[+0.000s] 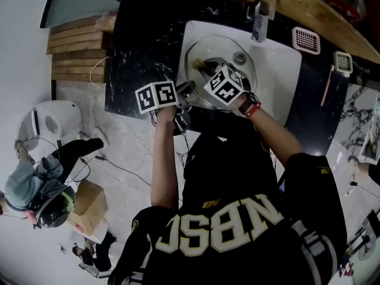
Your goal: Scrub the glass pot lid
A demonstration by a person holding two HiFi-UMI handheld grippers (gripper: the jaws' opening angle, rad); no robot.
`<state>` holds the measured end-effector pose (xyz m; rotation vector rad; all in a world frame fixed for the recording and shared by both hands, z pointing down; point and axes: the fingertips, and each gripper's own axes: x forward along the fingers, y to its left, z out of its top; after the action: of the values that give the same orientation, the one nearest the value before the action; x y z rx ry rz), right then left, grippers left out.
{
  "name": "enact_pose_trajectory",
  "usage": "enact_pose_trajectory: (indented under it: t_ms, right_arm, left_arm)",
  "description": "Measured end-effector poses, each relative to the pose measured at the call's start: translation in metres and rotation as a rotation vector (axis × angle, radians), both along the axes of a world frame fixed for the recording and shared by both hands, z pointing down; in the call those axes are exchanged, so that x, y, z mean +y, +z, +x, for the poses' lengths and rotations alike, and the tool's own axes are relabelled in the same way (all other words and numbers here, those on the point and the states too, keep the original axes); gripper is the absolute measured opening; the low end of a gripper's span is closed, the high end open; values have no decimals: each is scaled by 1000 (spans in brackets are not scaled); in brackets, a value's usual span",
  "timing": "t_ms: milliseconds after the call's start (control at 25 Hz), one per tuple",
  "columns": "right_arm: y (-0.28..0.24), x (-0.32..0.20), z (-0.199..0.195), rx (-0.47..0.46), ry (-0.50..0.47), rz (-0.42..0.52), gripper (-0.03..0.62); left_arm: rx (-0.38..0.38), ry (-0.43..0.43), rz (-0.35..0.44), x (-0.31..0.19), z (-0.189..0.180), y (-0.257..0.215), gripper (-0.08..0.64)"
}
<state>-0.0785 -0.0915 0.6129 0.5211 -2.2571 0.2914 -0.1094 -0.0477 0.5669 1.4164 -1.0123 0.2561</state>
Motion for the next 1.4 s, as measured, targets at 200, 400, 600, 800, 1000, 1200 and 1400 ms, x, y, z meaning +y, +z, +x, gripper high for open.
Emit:
enact_pose_trajectory:
  t_ms: [200,400,600,800,1000,1200,1400]
  right_arm:
    - [18,-27,11,31,54,17,66]
    - [35,-50,25,75,106,15,66]
    - [52,-65,44,129,127,16,66]
    - [66,-75,72,185,159,22,64]
    - [77,-75,99,242,167,21,64]
    - [82,-72,118,297,168,23,64]
    - [83,-66,140,361,167,22,64]
  left_arm:
    - [5,-3,0,0,0,0,80]
    - [30,-23,1,-1,-1,-1,80]
    - [33,-25,0,-1,-1,-2,80]
    - [23,-26,4,-1,-1,-2,81]
    - [19,-23,7,-2,0,-2,81]
    - [13,-19,9,-2,-1,-1,81]
    - [1,-5,10,-1,1,-1,81]
